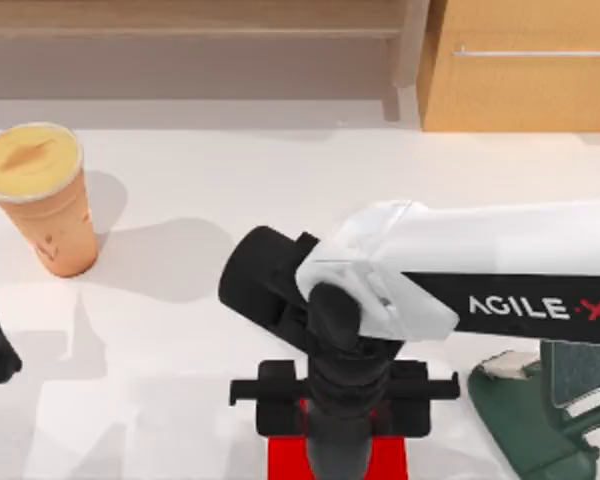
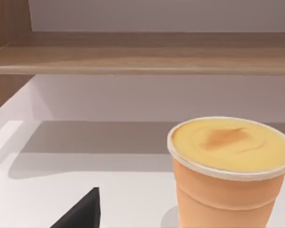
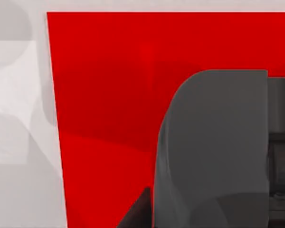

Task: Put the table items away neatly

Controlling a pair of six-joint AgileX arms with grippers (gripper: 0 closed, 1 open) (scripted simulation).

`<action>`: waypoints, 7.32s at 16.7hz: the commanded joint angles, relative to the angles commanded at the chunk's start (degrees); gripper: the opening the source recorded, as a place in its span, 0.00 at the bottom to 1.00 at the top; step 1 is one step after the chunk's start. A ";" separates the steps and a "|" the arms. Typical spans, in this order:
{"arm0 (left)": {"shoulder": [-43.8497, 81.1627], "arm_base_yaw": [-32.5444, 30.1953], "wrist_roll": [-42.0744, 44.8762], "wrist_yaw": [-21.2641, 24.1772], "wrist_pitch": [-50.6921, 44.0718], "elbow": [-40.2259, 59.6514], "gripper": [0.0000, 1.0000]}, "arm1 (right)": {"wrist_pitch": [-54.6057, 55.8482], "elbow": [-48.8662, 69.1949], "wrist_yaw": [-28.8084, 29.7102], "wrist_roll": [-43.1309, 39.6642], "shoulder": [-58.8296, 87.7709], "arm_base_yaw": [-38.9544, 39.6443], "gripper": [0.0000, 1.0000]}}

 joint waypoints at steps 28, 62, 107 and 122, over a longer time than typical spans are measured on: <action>0.00 0.00 0.00 0.00 0.00 0.00 1.00 | -0.32 0.91 0.54 -5.43 -1.61 -3.34 1.00; 0.00 0.00 0.00 0.00 0.00 0.00 1.00 | -8.22 0.85 -2.33 -129.33 -6.28 -92.44 1.00; 0.00 0.00 0.00 0.00 0.00 0.00 1.00 | -0.94 -3.90 -2.25 -128.57 -4.42 -92.11 0.00; 0.00 0.00 0.00 0.00 0.00 0.00 1.00 | 0.59 -8.09 12.93 -87.70 -32.05 -59.06 0.00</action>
